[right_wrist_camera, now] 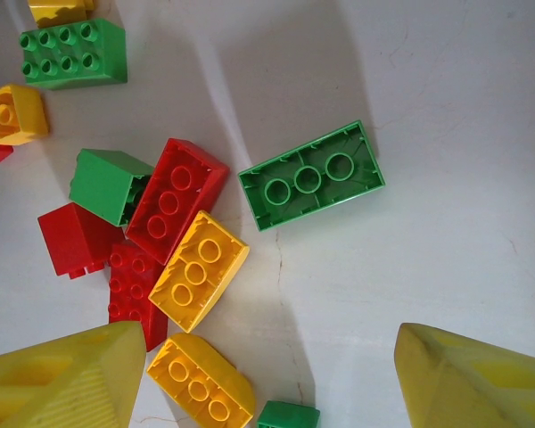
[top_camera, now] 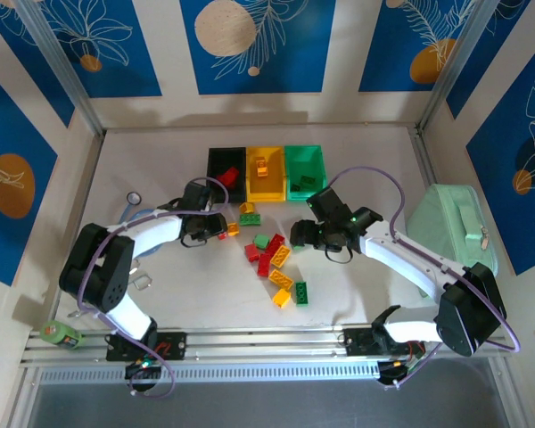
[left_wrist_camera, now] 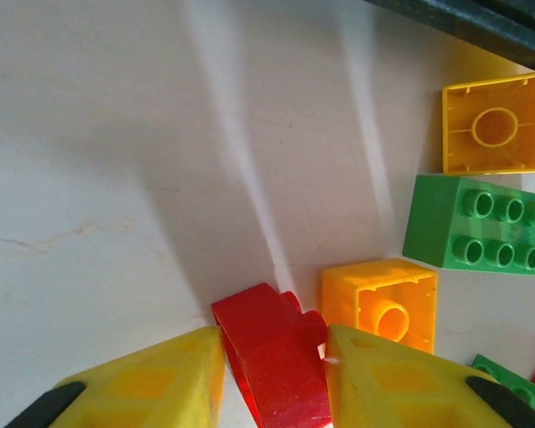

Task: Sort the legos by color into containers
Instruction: Pick up the lego from the center of the table.

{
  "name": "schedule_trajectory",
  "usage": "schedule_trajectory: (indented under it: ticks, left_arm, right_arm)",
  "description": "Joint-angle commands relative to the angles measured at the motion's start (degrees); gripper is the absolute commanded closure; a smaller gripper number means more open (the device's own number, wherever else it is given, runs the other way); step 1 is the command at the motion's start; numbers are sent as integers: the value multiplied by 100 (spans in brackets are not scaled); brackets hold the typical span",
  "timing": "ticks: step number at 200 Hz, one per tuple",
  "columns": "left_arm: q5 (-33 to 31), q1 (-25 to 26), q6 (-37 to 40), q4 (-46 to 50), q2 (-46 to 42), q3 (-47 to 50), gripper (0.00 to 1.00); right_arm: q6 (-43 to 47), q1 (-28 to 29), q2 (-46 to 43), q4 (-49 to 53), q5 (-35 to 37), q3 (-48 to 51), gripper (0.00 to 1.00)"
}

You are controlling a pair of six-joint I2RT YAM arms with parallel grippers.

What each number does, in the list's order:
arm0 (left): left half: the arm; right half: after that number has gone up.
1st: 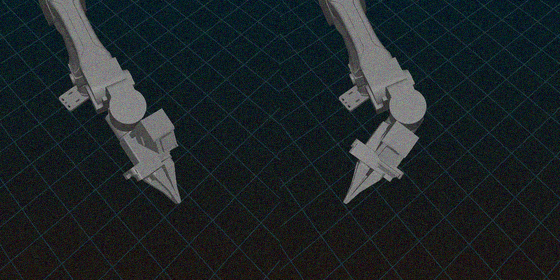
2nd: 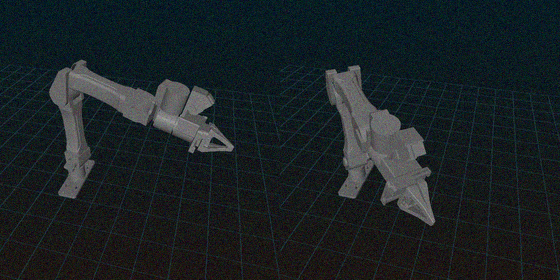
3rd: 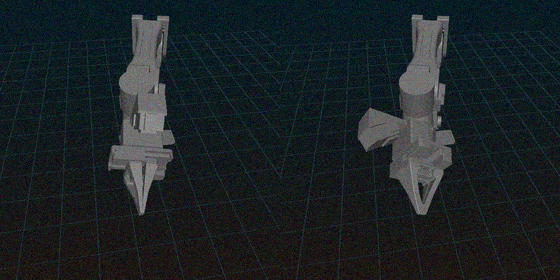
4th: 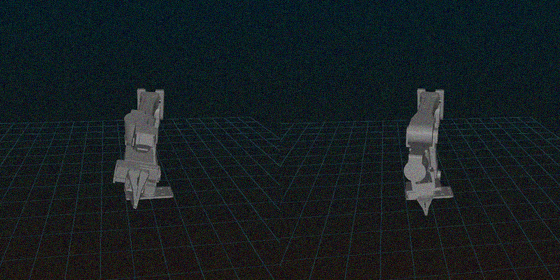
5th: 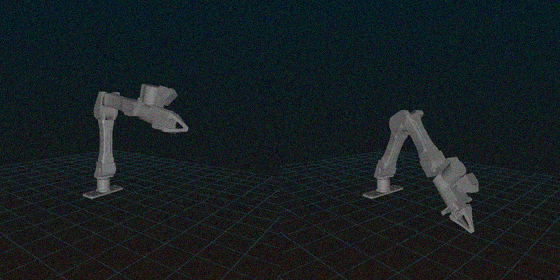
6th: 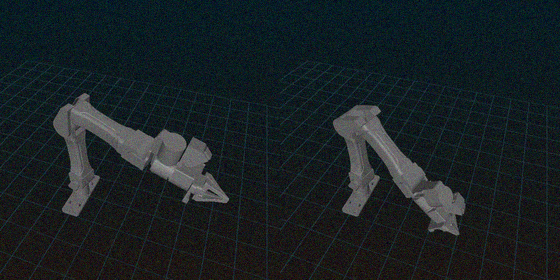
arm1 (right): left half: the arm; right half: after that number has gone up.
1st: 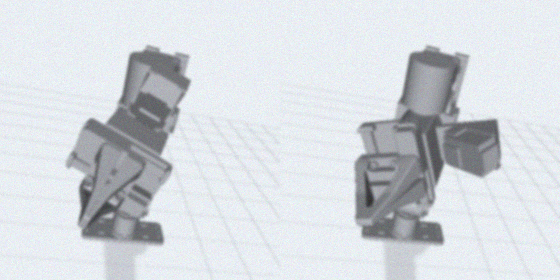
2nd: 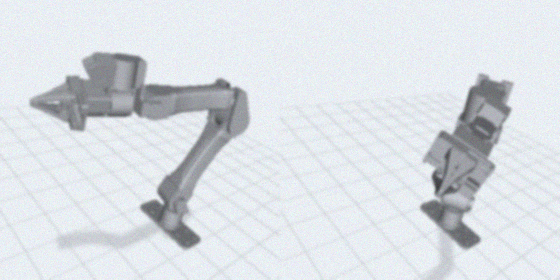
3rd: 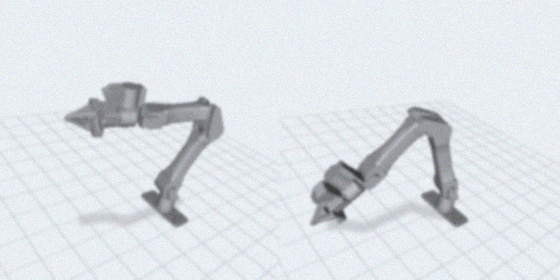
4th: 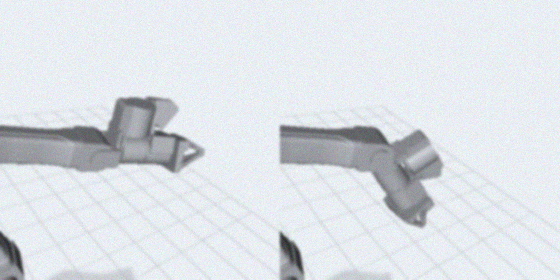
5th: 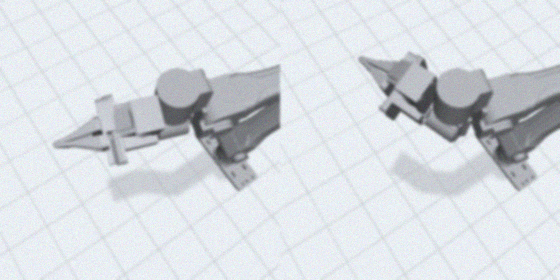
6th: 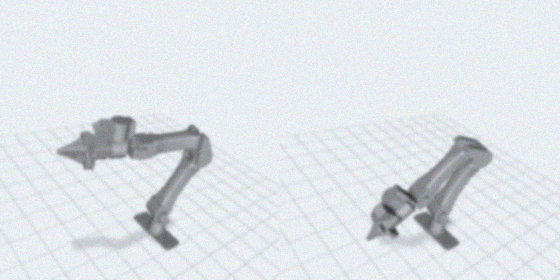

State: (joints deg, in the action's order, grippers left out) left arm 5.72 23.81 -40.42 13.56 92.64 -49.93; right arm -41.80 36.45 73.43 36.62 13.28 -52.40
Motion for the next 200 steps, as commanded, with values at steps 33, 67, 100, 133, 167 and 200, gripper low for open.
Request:
schedule_trajectory:
  ticks: [33,67,100,133,167,200]
  left_arm:
    - [-290,18,87,429,-285,54,70]
    - [-334,18,98,492,-347,14,73]
    - [-376,18,120,558,-432,-69,74]
    - [-405,18,149,641,-466,-175,76]
    - [-439,24,163,698,-542,-274,77]
    - [-468,19,184,758,-555,-426,77]
  right_arm:
    - [8,38,-22,12,52,-106,26]
    - [-30,38,-70,-6,52,-10,25]
    - [-36,29,-148,-6,96,54,26]
    - [-56,12,-175,-23,96,98,26]
    - [-65,12,-197,-50,93,155,26]
    - [-83,-6,-214,-66,83,195,26]
